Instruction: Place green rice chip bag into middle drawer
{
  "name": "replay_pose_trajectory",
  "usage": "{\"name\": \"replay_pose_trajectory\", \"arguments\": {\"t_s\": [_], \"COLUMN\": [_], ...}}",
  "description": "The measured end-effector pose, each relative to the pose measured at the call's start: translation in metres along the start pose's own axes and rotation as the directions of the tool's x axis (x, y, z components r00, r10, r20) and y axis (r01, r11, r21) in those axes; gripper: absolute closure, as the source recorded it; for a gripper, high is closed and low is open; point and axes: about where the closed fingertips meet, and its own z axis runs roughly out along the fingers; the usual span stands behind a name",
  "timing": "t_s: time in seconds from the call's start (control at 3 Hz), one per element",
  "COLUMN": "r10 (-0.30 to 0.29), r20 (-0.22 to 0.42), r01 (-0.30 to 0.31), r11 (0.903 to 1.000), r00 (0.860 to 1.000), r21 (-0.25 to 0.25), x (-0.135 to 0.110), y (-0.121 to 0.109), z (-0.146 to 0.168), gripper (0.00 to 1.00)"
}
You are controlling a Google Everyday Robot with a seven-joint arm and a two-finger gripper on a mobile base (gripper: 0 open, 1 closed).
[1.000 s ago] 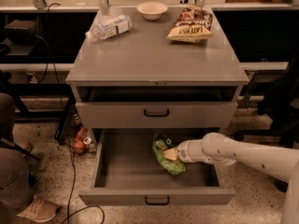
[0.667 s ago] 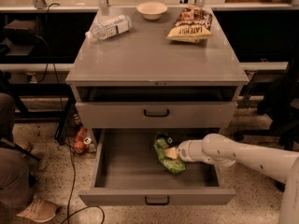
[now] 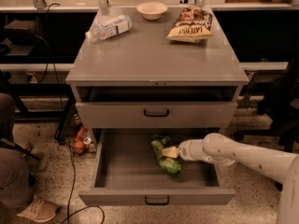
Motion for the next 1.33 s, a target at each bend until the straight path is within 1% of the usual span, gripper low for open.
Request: {"name": "replay_pose_trajectory", "arguments": {"t_s": [0.33, 0.67, 1.0, 1.33], "r10": [0.034, 0.107, 0.142, 0.128], "r20": [0.033, 0.12, 0.199, 0.267], "r01": [-0.031, -0.087, -0.11, -0.097], "r11": [0.9975, 0.9837, 0.9807, 0.9873], "r00": [0.999, 0.987, 0.97, 0.955], "r21": [-0.063, -0.157, -0.161, -0.126], "x": [0.002, 0.01, 0.016, 0.011], "y": [-0.003, -0.017, -0.039, -0.049], "z": [0.001, -0.025, -0.077, -0.129], "gripper": [0.0, 0.0, 0.0, 0.0]}}
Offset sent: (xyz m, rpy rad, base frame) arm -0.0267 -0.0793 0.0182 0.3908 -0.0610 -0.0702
